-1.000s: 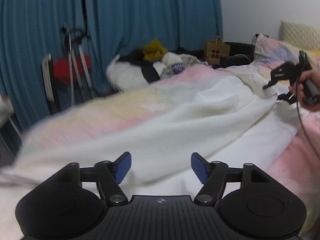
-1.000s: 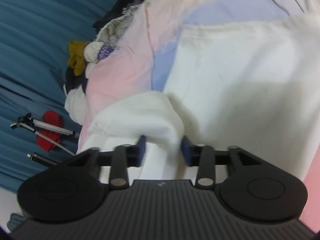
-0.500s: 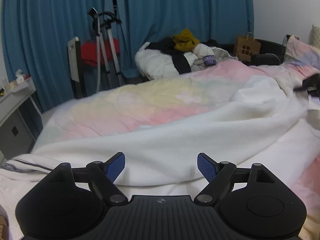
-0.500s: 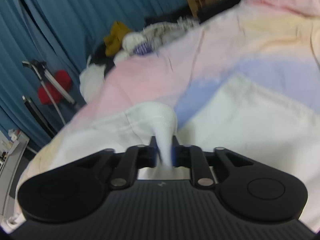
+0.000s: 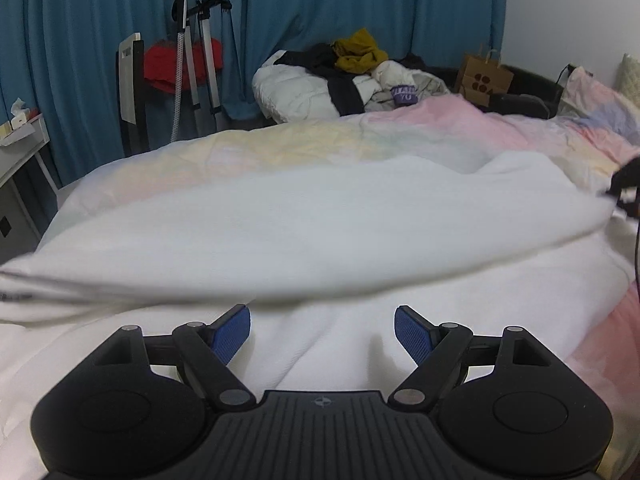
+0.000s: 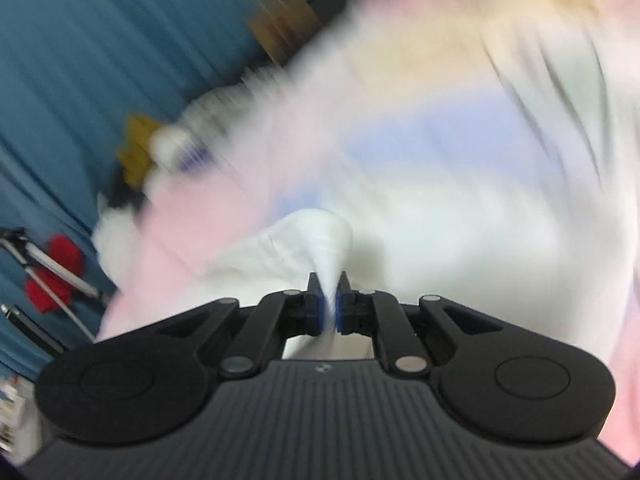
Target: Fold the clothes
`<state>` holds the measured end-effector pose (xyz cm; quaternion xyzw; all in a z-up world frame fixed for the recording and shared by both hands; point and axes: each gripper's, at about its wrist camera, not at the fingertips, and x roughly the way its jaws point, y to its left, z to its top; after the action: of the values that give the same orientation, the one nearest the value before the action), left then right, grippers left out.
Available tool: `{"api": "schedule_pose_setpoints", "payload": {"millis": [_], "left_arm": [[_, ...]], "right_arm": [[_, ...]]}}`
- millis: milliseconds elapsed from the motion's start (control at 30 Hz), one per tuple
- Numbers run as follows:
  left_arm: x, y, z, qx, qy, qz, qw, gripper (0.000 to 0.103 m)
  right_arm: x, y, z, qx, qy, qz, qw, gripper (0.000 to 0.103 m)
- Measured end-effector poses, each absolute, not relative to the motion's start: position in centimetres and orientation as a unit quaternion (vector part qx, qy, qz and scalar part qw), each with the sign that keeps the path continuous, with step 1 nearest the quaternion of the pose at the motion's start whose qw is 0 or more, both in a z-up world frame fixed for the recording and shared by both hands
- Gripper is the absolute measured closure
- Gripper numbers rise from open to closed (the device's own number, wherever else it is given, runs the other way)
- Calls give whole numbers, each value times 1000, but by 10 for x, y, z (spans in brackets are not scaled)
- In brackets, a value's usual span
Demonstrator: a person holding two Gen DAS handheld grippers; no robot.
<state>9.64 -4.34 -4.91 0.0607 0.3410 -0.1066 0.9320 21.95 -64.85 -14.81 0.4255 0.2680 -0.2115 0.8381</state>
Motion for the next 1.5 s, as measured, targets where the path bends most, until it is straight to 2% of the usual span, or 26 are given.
{"api": "schedule_pose_setpoints", "payload": {"millis": [333,600,900,1200,1333,1400,1467,1500], "left_arm": [[86,-57,-43,60,310,-159,935,22],[120,-96,-30,56,309,-195,929,22],[245,-246,-18,48,322,-302,896,22],[354,-390,-88,100,402,-311,856,24],[368,-407,-114,102,425,-307,845,32],[368,-409,-117,93,415,-316,848,44],[366,-410,-116,100,407,-323,848,90],[364,-409,-113,102,405,-326,848,95]], "right_arm": [[174,-626,-135,528,215,-229,789,95],[165,-594,-126,499,192,-263,803,94],[154,-619,-151,546,181,-314,755,94],[159,-622,-155,537,181,-314,762,94],[163,-627,-158,536,183,-307,765,94],[164,-629,-161,537,184,-305,764,94],[166,-630,-163,536,187,-305,764,94],[167,-630,-164,536,189,-305,764,94]]}}
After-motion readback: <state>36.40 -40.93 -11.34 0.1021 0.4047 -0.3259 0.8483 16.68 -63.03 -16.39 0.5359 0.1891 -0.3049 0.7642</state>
